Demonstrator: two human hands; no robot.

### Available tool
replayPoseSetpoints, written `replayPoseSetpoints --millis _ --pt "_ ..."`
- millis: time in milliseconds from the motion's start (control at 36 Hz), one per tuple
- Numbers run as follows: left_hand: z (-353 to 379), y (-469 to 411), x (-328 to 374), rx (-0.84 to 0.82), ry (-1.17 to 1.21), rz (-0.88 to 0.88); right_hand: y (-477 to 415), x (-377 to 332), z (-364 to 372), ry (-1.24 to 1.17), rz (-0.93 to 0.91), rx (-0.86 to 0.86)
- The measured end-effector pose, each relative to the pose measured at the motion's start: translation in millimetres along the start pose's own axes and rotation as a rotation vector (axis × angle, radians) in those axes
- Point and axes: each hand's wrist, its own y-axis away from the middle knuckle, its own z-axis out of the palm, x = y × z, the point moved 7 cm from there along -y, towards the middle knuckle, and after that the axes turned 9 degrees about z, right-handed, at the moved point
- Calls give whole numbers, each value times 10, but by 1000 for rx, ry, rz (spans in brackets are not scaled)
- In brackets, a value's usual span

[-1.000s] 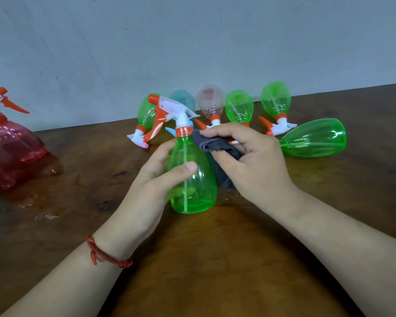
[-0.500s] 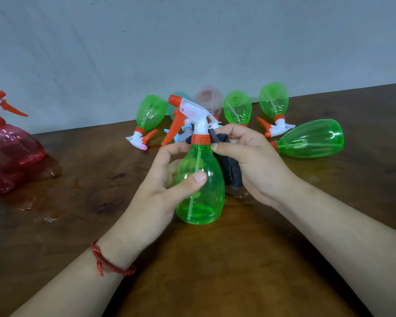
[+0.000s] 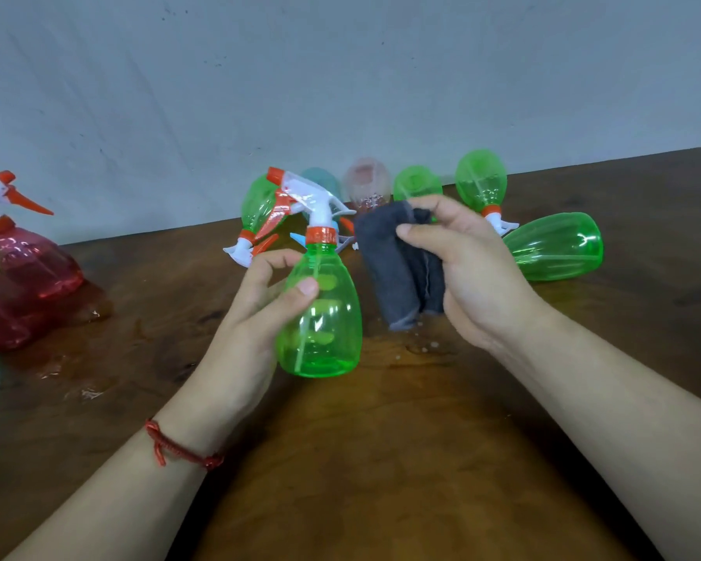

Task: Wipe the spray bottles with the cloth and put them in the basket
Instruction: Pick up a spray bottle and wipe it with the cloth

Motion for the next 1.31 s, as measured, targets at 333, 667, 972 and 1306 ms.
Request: replayPoseSetpoints --millis 333,667,972,1306 --pt "202 75 -102 -19 -177 0 381 -554 -108 312 -738 440" --pt "151 52 -49 89 -267 21 276 -197 323 951 -753 143" --pt "237 74 52 34 -401 109 314 -136 580 1047 -721 -153" --pt "169 78 56 144 -248 78 282 -337 351 1165 -835 -103"
